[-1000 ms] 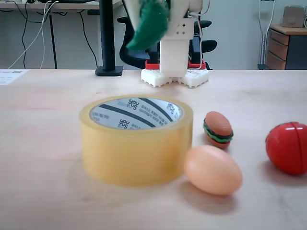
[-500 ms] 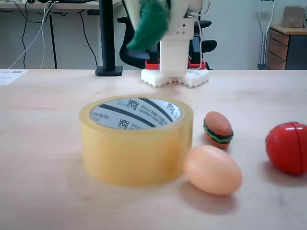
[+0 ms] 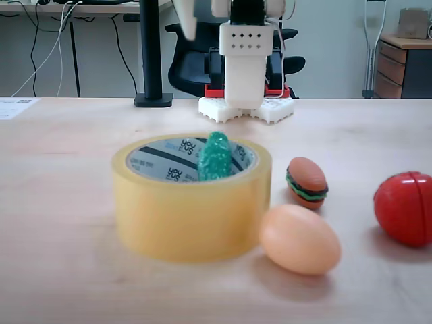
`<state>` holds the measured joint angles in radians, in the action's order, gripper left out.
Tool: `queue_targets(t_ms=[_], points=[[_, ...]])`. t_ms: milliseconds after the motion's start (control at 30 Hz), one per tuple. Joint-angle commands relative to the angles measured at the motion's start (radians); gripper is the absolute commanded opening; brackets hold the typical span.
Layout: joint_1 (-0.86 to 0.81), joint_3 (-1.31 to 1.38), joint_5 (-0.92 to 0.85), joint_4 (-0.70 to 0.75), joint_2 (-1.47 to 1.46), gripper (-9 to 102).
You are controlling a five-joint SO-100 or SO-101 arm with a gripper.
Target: Grasp a cucumber and put it in the hole.
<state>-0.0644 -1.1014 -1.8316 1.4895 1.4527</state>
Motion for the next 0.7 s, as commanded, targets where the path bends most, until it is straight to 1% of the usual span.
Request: queue_targets(t_ms=[0, 267, 500, 600, 667], points=[[-0.008, 0.089, 0.006, -0.023, 0.014, 65], [-0.026, 0.089, 0.006, 0.005, 0.040, 56], [-0.081, 0.084, 0.002, 0.086, 0.071, 43], [-0.104, 0.029, 0.000, 0.087, 0.115, 37], [-0.117, -0.018, 0.000, 0.087, 0.153, 36]])
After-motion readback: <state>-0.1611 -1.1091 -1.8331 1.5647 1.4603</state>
